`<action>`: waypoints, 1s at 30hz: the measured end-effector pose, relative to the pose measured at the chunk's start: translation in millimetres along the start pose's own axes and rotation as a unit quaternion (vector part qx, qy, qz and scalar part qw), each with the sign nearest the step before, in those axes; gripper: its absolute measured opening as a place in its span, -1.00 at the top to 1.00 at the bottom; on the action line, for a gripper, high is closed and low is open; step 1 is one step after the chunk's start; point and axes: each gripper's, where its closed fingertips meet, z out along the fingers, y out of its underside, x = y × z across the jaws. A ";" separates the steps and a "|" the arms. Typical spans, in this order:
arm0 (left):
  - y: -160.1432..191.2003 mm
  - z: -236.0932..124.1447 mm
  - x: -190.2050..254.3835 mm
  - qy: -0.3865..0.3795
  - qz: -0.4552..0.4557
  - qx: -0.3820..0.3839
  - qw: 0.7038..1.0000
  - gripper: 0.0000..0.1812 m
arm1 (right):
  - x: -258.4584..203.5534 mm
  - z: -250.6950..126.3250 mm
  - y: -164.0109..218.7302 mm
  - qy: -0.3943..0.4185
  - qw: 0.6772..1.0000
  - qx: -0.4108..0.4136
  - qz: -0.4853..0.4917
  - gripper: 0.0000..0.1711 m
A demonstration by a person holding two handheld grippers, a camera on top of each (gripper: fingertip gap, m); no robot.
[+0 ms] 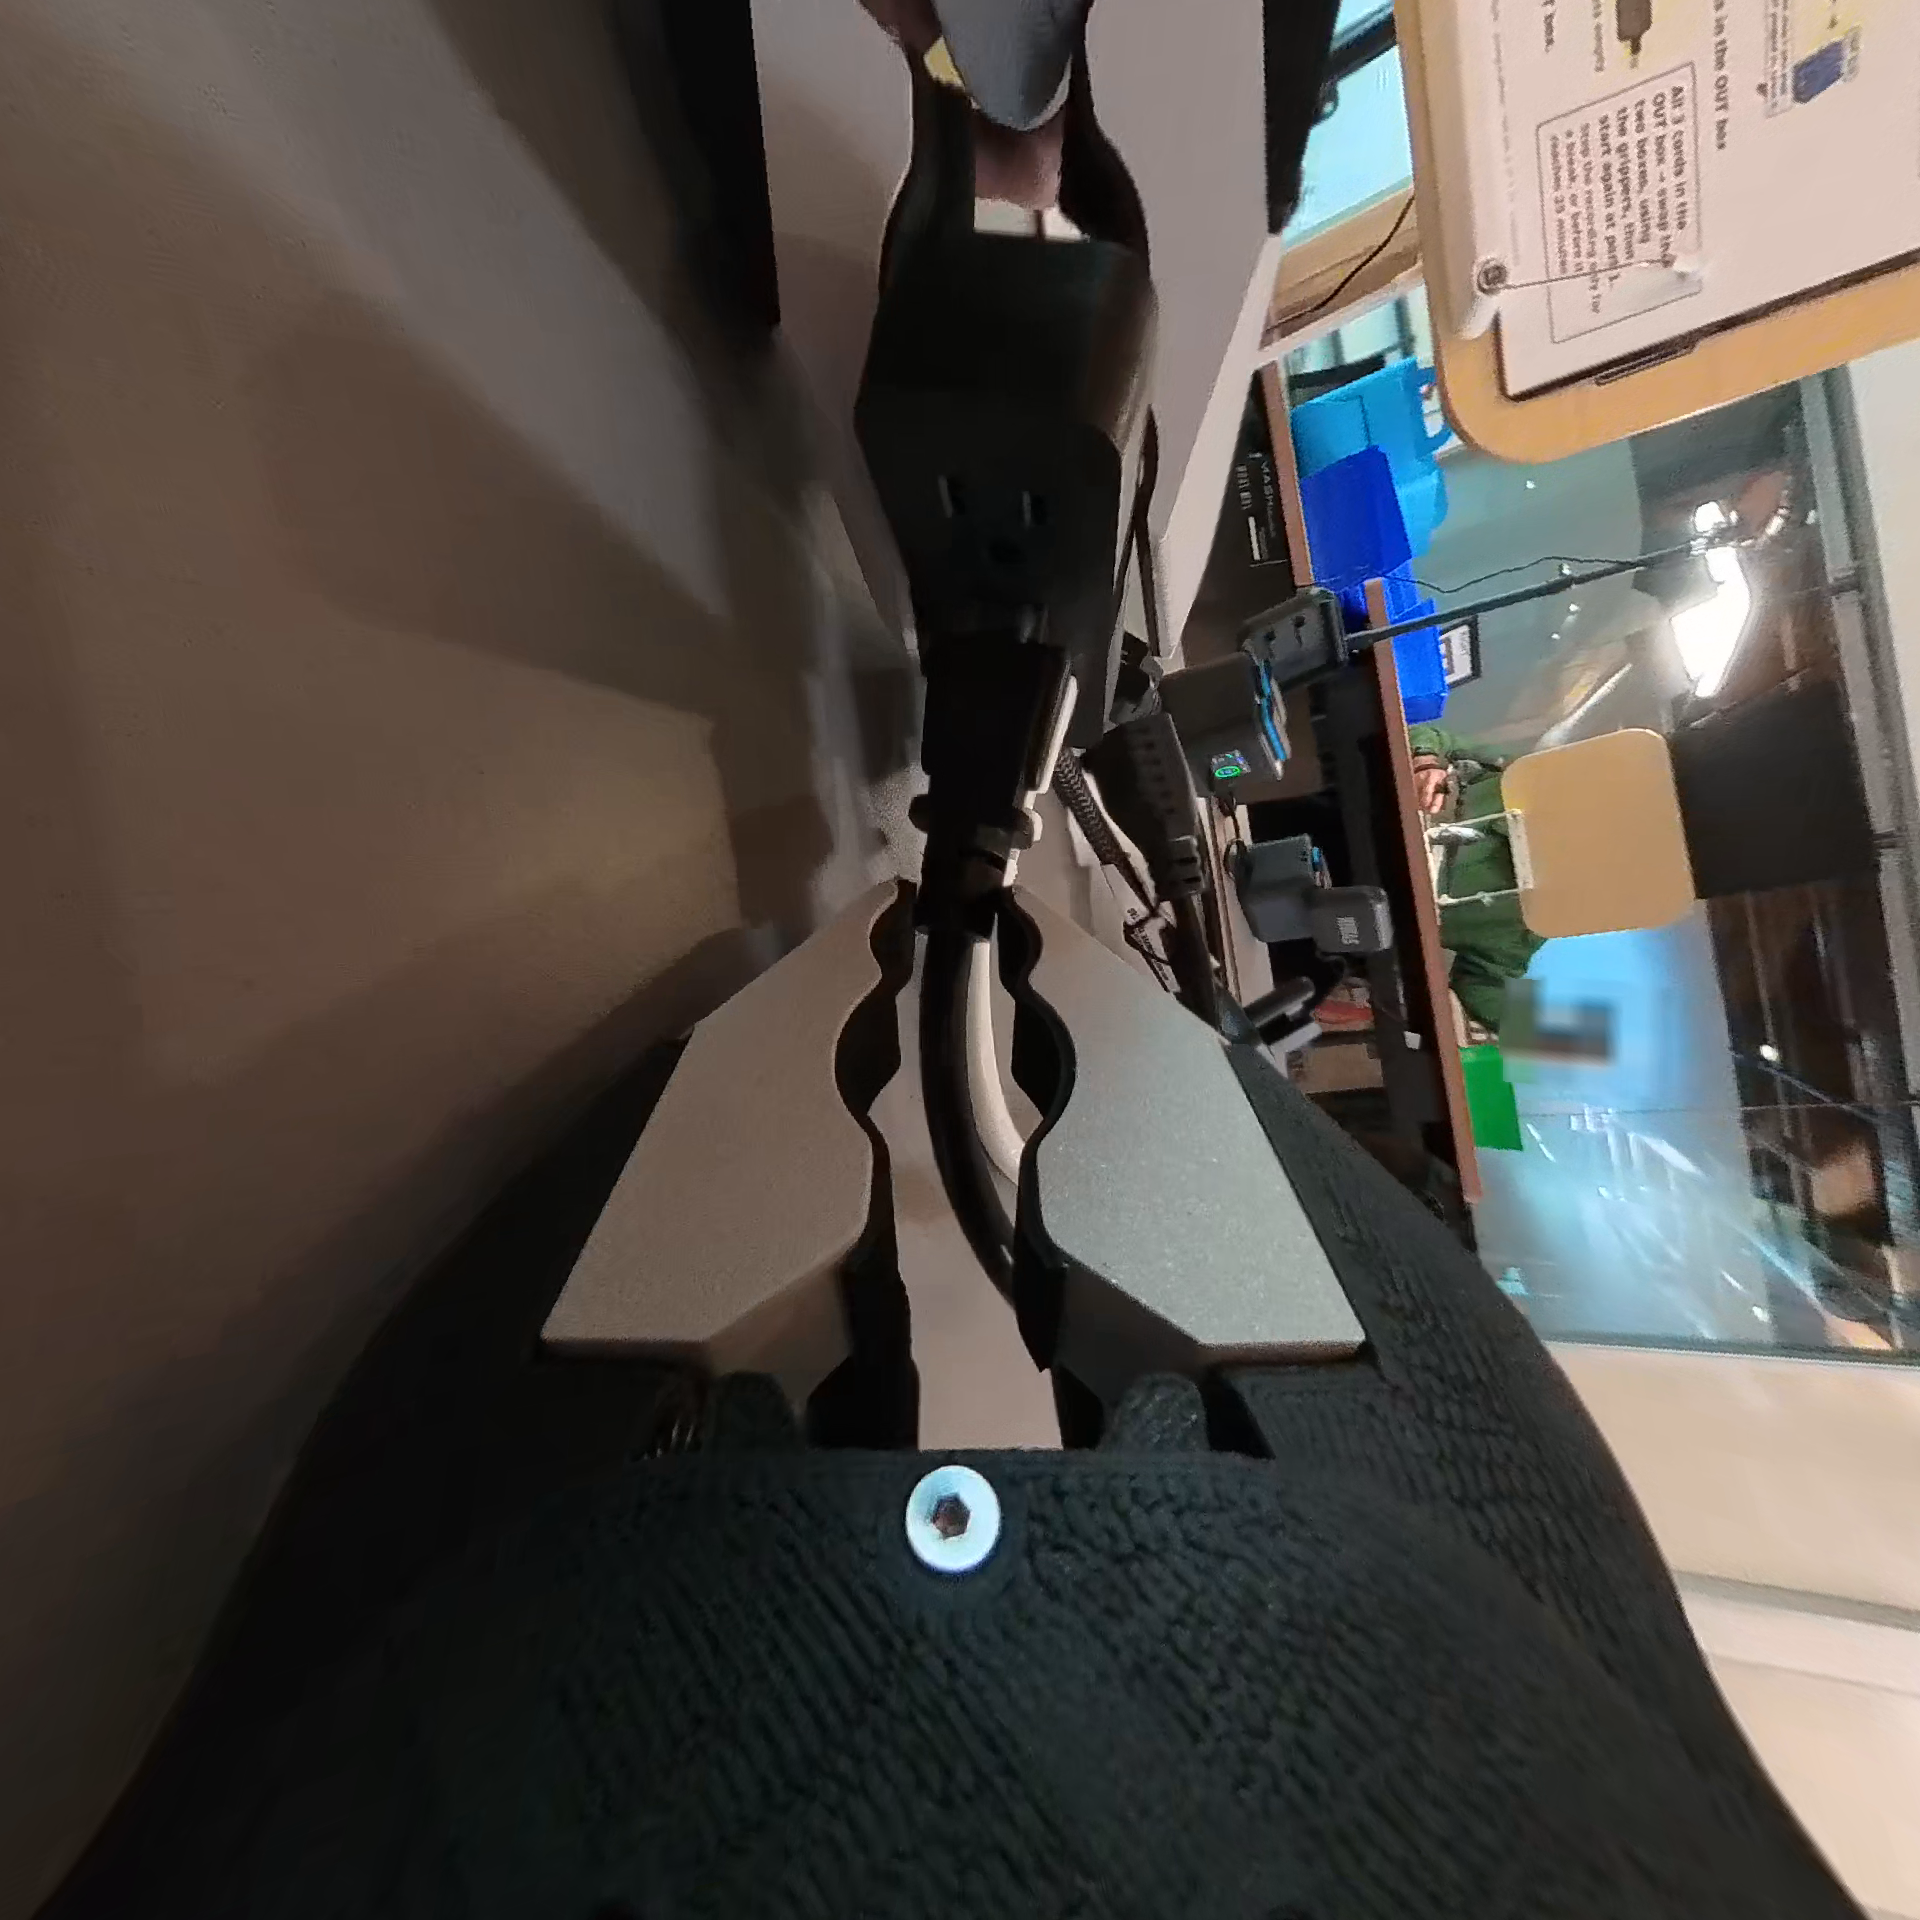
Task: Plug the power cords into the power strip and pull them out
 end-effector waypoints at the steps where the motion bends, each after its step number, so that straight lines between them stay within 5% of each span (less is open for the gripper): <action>1: -0.4 -0.7 0.8 0.002 0.003 0.002 1.000 0.52 | -0.1 0.1 0.2 0.002 1.000 -0.001 -0.002 0.84; 9: -1.9 -0.3 1.6 0.005 -0.015 -0.001 1.000 0.52 | 5.5 1.7 6.0 0.026 0.999 -0.019 -0.025 0.84; 13: -15.4 1.4 2.2 -0.001 -0.005 0.015 1.000 0.28 | 4.1 3.3 6.2 0.021 0.999 -0.020 -0.024 0.84; 21: -4.1 2.9 0.5 0.015 -0.004 -0.009 1.000 0.53 | 4.2 2.8 2.8 0.010 1.000 -0.003 0.013 0.84; 30: 0.1 -4.2 1.1 0.026 -0.068 0.019 0.997 0.48 | 5.0 3.3 -11.4 -0.042 0.989 0.042 0.137 0.85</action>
